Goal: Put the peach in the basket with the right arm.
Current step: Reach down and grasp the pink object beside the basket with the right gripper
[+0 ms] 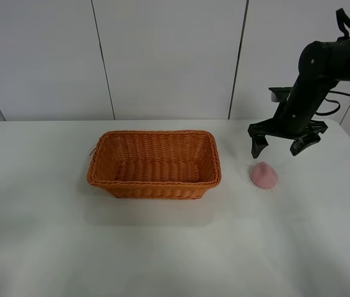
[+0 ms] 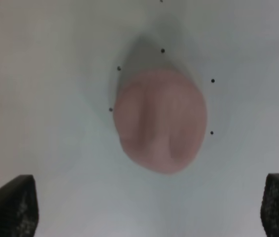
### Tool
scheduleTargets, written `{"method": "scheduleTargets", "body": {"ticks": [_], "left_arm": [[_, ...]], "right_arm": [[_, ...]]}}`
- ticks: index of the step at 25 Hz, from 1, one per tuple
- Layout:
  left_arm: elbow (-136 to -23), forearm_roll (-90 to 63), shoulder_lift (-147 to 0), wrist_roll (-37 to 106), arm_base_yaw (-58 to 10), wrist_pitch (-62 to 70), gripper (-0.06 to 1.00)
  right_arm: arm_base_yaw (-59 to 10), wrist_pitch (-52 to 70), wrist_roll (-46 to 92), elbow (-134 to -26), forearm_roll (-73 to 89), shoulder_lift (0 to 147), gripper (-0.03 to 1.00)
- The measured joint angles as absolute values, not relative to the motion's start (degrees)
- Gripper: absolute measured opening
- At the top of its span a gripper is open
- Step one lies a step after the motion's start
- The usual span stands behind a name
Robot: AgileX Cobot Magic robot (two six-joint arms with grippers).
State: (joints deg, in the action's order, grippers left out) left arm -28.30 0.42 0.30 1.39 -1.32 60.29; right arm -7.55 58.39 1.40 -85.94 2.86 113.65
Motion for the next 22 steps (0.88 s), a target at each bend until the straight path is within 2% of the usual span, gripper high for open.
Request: {"method": "scheduleTargets", "body": {"ticks": [22], "left_arm": [[-28.3,0.4,0.3,1.4,-1.3,60.3,0.99]], "right_arm": [[-7.5,50.7,-0.9,-86.1,1.0,126.9,0.7]]}}
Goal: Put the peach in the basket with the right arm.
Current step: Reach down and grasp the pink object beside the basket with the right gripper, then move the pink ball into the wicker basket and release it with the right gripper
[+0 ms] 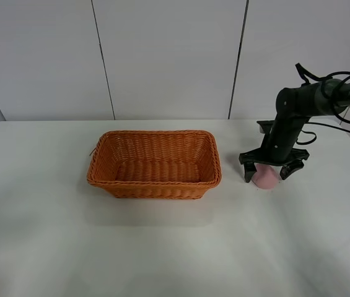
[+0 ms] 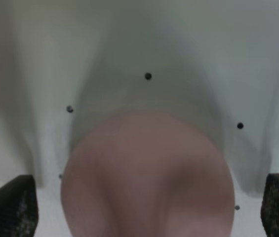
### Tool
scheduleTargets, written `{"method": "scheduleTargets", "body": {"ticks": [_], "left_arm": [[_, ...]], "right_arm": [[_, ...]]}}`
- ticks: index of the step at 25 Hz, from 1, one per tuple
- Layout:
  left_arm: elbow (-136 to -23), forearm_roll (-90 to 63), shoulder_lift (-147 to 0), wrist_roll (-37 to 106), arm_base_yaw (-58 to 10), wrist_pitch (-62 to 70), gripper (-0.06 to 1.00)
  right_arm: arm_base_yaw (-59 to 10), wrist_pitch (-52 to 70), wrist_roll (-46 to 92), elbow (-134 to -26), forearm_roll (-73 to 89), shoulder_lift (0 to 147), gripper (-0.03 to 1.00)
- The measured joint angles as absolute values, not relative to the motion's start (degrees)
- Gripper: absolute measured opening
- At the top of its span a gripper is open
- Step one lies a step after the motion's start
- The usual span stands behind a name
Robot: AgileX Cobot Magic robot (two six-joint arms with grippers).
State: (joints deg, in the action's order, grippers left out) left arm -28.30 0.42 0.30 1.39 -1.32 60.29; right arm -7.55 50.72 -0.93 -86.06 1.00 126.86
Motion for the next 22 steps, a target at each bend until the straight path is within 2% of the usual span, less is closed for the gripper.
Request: {"method": "scheduleTargets", "body": {"ticks": [2,4,6,8,10,16,22], "left_arm": [[-28.3,0.4,0.3,1.4,-1.3,60.3,0.99],[-28.3,0.4,0.3,1.4,-1.3,60.3,0.99],[-28.3,0.4,0.3,1.4,-1.3,60.3,0.99],[-28.3,0.4,0.3,1.4,-1.3,60.3,0.99],[-28.3,0.4,0.3,1.4,-1.3,60.3,0.99],[-28.3,0.4,0.3,1.4,-1.3,60.3,0.99],[-28.3,0.4,0.3,1.4,-1.3,60.3,0.99]], "right_arm": [[-7.5,50.6,-0.9,-86.1,1.0,127.1,0.67],[-7.5,50.7,-0.9,-86.1,1.0,127.1,0.56],[-7.5,50.6,-0.9,-86.1,1.0,127.1,0.37],[-7.5,50.7,-1.0,-86.2,1.0,126.9,0.13],[-7.5,50.8,-1.0,-86.3,0.8,126.1,0.02],[-7.5,55.7,-1.1,-90.7,0.7,122.2,0.01],[-7.5,68.2,-1.0,-105.1,0.5,118.0,0.01]]}}
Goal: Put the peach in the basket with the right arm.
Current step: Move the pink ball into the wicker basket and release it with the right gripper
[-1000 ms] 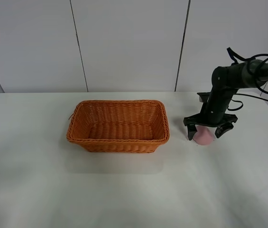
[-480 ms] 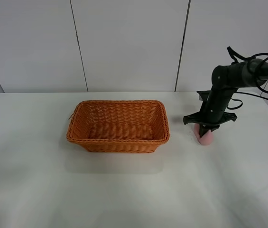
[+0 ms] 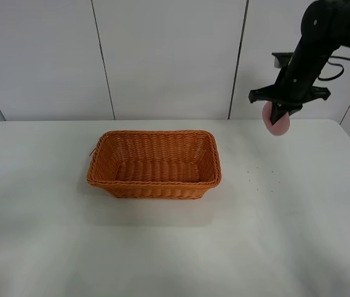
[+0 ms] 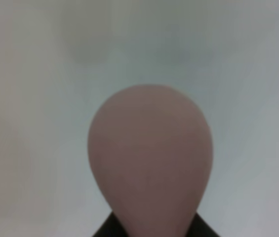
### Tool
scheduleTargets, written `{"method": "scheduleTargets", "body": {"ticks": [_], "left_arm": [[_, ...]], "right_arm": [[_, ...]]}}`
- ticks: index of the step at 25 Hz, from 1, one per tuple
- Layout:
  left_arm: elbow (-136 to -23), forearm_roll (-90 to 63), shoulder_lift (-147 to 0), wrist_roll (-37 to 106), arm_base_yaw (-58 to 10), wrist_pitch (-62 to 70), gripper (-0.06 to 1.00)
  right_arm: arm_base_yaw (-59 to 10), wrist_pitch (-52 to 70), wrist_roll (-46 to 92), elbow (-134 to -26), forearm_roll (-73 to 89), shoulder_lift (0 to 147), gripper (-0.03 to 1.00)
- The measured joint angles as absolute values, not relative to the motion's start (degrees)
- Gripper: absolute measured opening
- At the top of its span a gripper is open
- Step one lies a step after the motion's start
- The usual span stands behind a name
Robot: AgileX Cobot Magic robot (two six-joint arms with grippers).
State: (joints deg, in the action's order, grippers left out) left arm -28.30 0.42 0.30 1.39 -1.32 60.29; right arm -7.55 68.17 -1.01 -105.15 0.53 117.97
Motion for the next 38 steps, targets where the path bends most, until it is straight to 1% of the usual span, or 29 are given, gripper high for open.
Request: {"method": "scheduleTargets", "body": {"ticks": [4,8,11,20,25,29,33,34,35,37,38], "left_arm": [[-28.3,0.4,0.3,1.4,-1.3,60.3,0.99],[-28.3,0.4,0.3,1.4,-1.3,60.3,0.99],[-28.3,0.4,0.3,1.4,-1.3,60.3,0.99],[-28.3,0.4,0.3,1.4,-1.3,60.3,0.99],[-28.3,0.4,0.3,1.4,-1.3,60.3,0.99],[-28.3,0.4,0.3,1.4,-1.3,60.3,0.99],[-28.3,0.4,0.3,1.4,-1.3,60.3,0.99],[-28.3,0.4,0.3,1.4,-1.3,60.3,0.99],[-28.3,0.4,0.3,1.4,-1.3,60.3,0.99],[-28.3,0.4,0.3,1.4,-1.3,60.3,0.99],[-28.3,0.4,0.3,1.4,-1.3,60.3,0.99]], "right_arm": [[-7.8,69.2,-1.0,-111.8,0.5,117.7,0.01],[-10.2,69.5,-0.9,-113.4,0.0,117.5,0.01],[-14.7,69.6,-0.9,-113.4,0.0,117.2,0.01],[-31.5,69.4,-0.9,-113.6,0.4,118.2,0.01],[-37.6,63.2,-0.9,-113.6,0.6,124.9,0.01],[-38.2,58.4,-0.9,-113.6,0.6,131.1,0.01],[-38.2,57.2,-0.9,-113.6,0.5,134.5,0.01],[-38.2,57.1,-0.9,-113.6,0.6,135.2,0.03],[-38.2,57.1,-1.1,-113.6,0.6,135.6,0.08],[-38.2,57.1,-1.5,-113.6,0.8,136.0,0.22],[-38.2,57.1,-1.9,-113.6,0.8,136.0,0.33]]}}
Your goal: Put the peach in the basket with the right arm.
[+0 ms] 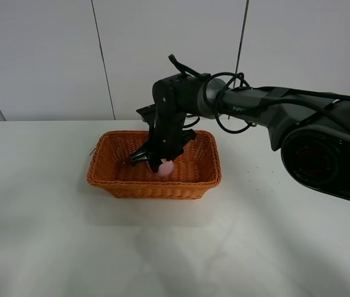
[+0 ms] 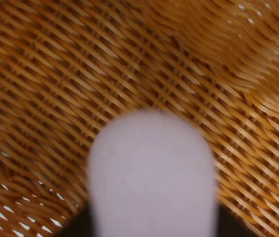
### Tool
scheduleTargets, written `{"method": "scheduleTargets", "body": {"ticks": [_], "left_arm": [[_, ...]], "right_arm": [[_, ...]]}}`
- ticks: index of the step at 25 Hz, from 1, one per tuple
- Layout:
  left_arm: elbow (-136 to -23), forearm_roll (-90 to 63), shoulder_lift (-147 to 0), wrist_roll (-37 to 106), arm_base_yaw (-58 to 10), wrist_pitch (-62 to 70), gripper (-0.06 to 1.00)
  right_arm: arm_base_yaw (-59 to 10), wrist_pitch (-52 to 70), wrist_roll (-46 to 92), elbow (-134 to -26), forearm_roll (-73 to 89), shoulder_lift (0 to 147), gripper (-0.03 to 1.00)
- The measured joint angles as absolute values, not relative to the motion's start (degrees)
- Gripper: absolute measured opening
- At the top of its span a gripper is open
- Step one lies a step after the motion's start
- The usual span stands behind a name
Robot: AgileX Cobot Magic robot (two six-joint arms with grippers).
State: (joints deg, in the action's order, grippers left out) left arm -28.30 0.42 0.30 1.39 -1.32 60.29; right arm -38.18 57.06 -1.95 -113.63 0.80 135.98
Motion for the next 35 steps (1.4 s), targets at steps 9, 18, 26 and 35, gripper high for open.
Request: {"method": "scheduleTargets", "body": {"ticks": [9,18,26,35], "left_arm": [[-28.3,0.4,0.3,1.4,-1.3,60.3,0.99],[-28.3,0.4,0.3,1.4,-1.3,60.3,0.99],[-28.3,0.4,0.3,1.4,-1.3,60.3,0.99],[-28.3,0.4,0.3,1.4,-1.3,60.3,0.99]], "right_arm": [[-38.2,65.9,-2.5,-122.8,0.9,136.1,0.69],[-37.9,69.3,-3.4,-135.2,0.0,131.8,0.7],[-31.3,69.5,-3.3,-135.3,0.0,131.1,0.7],[-13.7,69.6,-2.7,-135.2,-0.4,131.3,0.7]]}}
